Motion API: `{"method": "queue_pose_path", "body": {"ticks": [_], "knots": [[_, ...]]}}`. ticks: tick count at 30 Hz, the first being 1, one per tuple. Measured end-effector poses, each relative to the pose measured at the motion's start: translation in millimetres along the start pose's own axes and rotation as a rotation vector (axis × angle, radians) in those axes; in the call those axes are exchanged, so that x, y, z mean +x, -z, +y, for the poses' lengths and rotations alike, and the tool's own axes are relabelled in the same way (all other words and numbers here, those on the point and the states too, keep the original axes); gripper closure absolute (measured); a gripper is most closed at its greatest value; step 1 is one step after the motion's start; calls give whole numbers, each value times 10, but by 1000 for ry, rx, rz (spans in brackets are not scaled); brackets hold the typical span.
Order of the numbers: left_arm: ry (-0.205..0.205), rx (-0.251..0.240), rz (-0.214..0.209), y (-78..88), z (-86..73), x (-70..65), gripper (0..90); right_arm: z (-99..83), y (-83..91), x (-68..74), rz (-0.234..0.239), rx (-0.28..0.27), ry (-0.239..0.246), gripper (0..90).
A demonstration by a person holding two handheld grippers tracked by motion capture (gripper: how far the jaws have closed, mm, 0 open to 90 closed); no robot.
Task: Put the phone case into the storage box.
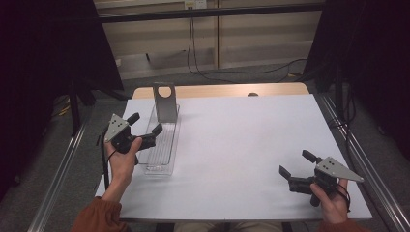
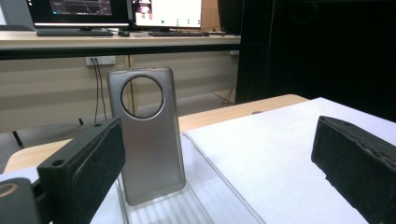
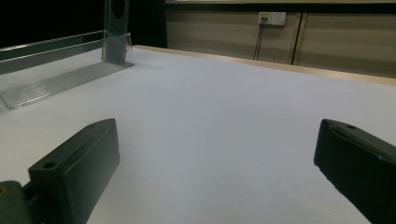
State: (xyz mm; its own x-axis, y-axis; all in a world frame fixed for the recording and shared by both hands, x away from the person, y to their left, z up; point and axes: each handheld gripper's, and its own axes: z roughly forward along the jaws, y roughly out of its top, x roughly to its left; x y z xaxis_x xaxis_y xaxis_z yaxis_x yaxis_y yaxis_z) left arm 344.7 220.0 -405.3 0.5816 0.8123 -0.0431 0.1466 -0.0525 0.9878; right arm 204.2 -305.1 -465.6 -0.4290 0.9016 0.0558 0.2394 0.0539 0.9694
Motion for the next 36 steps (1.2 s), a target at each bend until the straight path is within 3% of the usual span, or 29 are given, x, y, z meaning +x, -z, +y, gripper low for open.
{"method": "queue_pose_path", "body": {"ticks": [1, 3, 5, 6, 10, 18, 22, 28, 36], "knots": [[20, -16, 4, 10, -24, -17, 31, 0, 2, 1, 0, 1, -1, 0], [10, -6, 3, 65, -65, -15, 31, -1, -2, 0, -2, 3, -5, 0], [25, -21, -5, 98, -102, -39, 31, 1, 2, -2, 2, 4, -2, 0], [1, -5, -6, 144, -124, -36, 31, 1, 2, -2, 2, 4, -2, 0], [16, -2, -22, 233, -186, -87, 31, 0, 2, -6, 2, 4, 0, 0], [3, 12, -17, 368, -279, -153, 31, 0, 5, 1, -3, -2, 2, 0], [56, 9, -16, 449, -400, -165, 31, 1, 19, 1, -8, 1, -6, 0], [-8, 29, -10, 581, -518, -178, 31, 2, 33, 6, -11, 1, 0, 0], [12, 32, 21, 731, -633, -183, 31, -5, 64, 7, -19, -4, 7, 0]]}}
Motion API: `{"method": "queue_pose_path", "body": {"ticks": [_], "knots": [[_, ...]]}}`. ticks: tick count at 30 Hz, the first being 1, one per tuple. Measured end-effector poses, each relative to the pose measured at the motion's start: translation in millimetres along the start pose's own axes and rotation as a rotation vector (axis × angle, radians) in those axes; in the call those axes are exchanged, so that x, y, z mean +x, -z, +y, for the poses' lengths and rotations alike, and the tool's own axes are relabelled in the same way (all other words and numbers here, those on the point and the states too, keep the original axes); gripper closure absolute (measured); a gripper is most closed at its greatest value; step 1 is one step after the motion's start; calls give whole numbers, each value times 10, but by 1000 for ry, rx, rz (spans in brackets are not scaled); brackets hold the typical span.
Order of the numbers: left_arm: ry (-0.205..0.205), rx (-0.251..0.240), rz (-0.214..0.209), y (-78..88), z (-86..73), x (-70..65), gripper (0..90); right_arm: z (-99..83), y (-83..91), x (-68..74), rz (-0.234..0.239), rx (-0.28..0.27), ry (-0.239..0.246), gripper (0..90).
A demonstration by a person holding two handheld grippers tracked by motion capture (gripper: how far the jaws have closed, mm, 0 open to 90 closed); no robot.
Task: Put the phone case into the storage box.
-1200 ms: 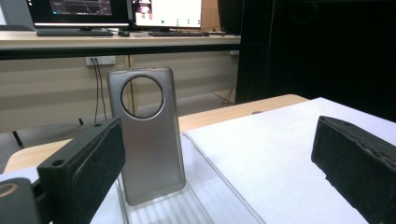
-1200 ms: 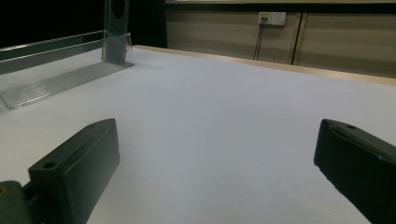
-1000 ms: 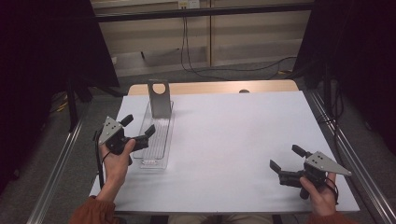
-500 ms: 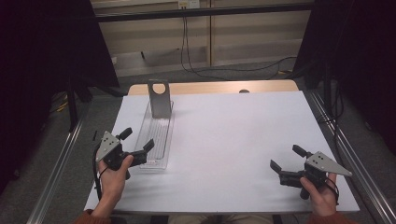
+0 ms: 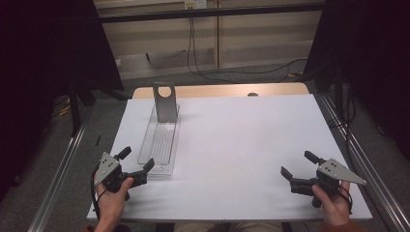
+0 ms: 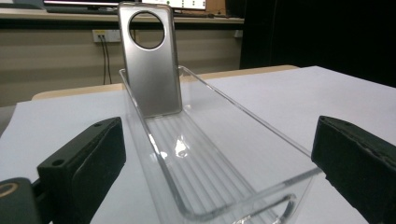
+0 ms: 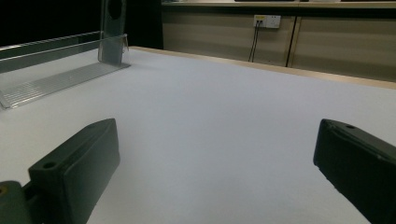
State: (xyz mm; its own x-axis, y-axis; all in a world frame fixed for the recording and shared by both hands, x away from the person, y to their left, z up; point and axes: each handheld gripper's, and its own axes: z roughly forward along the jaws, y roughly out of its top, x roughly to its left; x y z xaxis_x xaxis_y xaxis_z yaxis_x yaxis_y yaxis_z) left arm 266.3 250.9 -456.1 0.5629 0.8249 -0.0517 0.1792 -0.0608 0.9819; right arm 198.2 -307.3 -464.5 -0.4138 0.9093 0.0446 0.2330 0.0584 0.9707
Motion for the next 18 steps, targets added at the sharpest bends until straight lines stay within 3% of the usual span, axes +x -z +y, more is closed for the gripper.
{"method": "queue_pose_path", "body": {"ticks": [9, 10, 11, 14, 18], "knots": [[8, -5, 33, 151, -49, -85, 43, -15, 72, 5, -9, -1, -2, 0], [4, 1, 14, 164, -55, -84, 43, -17, 71, 3, -6, -1, 1, 0], [3, 18, 24, 178, -64, -86, 42, -18, 65, 2, -11, -5, 5, 0], [40, 9, 33, 159, -66, -62, 42, -18, 52, 3, -11, -5, -2, 0], [44, -6, 48, 152, -36, -48, 41, -21, 19, -4, -12, 0, -4, 1]]}}
